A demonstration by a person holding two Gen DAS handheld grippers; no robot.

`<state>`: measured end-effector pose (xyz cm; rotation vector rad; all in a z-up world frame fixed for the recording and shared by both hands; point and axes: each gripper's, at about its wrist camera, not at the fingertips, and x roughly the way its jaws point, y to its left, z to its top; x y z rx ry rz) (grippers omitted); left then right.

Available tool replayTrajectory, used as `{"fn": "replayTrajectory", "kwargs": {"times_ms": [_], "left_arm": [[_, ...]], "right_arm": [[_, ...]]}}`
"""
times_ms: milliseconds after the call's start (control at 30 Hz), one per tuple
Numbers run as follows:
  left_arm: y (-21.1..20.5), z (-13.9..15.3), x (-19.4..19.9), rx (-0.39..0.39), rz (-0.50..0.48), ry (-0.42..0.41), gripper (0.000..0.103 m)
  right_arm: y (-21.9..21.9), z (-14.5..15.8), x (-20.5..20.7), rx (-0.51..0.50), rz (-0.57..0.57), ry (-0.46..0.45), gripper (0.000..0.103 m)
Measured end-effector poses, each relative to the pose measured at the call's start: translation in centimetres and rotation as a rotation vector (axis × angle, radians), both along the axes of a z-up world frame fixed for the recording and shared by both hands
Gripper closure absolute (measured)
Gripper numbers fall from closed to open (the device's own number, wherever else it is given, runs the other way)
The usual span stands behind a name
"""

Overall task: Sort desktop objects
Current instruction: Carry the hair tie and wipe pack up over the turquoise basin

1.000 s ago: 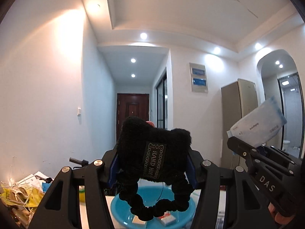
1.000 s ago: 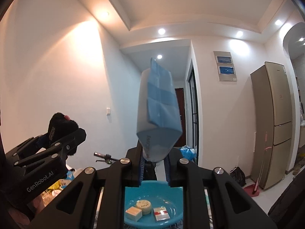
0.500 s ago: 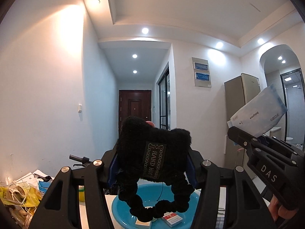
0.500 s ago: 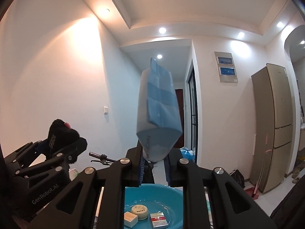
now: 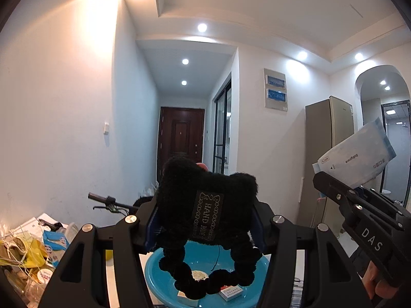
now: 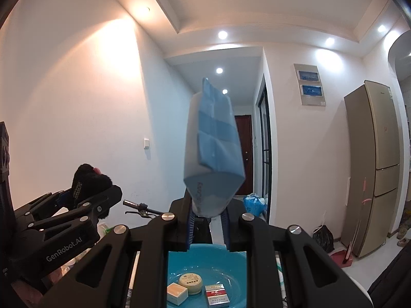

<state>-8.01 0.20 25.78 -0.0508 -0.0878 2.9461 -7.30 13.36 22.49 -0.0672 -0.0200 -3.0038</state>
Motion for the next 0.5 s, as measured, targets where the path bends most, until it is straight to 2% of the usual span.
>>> {"fn": "replayTrajectory", "kwargs": {"times_ms": [200, 333, 500], "left_arm": [[0.7, -3.0, -6.1, -0.018, 0.037, -0.13, 0.044], [1.4, -6.4, -11.9, -0.019, 0.007, -0.295, 0.044], [1.9, -10.8, -16.7, -0.014, -0.014, -0.459, 0.044]], "right_arm": [[0.3, -2.1, -4.5, 0.004, -0.011, -0.122, 0.086], [0.9, -4.0, -8.2, 0.0, -0.026, -0.227, 0.086], [1.2, -6.8, -12.5, 0.009, -0.04, -0.359, 0.086]]}}
